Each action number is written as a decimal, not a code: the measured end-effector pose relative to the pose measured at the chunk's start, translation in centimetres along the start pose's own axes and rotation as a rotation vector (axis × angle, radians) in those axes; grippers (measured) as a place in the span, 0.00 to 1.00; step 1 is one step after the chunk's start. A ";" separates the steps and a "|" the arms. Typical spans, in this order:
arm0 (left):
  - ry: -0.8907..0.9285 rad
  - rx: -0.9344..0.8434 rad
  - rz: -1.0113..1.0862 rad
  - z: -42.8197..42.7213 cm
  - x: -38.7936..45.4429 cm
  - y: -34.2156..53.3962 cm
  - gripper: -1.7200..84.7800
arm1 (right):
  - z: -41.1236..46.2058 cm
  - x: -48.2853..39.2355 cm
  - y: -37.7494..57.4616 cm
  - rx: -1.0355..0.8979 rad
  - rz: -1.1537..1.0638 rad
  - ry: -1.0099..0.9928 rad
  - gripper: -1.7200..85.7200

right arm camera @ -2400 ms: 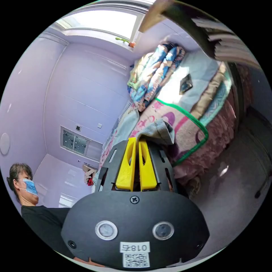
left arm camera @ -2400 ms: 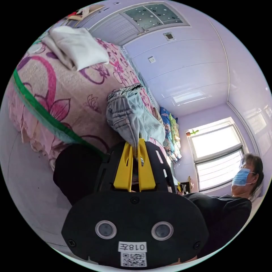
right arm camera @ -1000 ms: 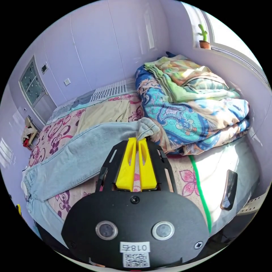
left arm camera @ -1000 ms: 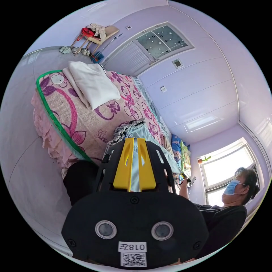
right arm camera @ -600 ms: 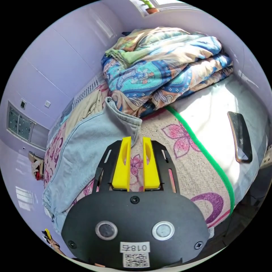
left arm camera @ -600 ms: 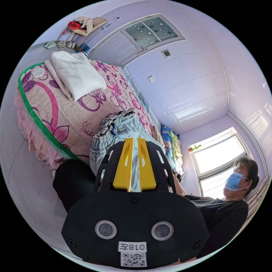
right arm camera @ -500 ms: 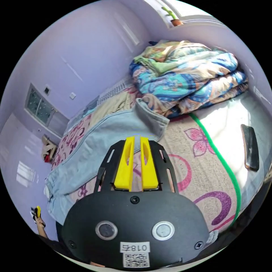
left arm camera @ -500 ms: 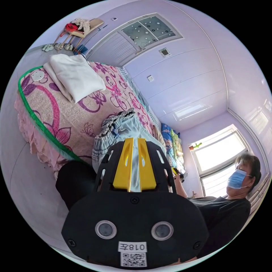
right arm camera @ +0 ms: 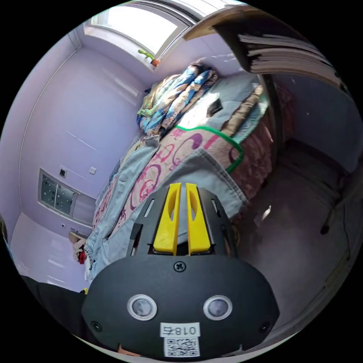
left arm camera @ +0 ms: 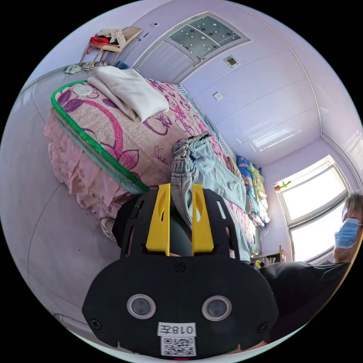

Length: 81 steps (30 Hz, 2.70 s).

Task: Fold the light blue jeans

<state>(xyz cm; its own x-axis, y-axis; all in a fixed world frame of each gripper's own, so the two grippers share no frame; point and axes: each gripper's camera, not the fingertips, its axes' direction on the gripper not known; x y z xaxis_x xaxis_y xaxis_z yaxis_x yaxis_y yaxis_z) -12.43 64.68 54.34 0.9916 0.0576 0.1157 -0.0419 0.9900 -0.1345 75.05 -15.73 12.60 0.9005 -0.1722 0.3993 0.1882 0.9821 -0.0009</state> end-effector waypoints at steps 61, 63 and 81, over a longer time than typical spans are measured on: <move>0.448 0.352 -0.290 32.1 2.0 -22.6 0.01 | 35.8 -32.3 -25.1 -0.022 0.105 -0.326 0.02; 0.418 0.338 -0.295 33.4 2.2 -23.5 0.01 | 38.6 -33.7 -25.1 -0.047 0.112 -0.308 0.02; 0.540 0.117 -0.016 34.0 8.1 -29.1 0.11 | 46.1 -38.1 -25.5 -0.279 -0.075 -0.403 0.16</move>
<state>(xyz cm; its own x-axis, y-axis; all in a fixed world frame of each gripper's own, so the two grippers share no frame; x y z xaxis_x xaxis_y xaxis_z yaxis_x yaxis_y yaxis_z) -7.38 40.71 92.67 0.9129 -0.0011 -0.4083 -0.0089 0.9997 -0.0226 17.81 -30.74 39.69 0.6678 -0.1446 0.7301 0.3938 0.9010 -0.1818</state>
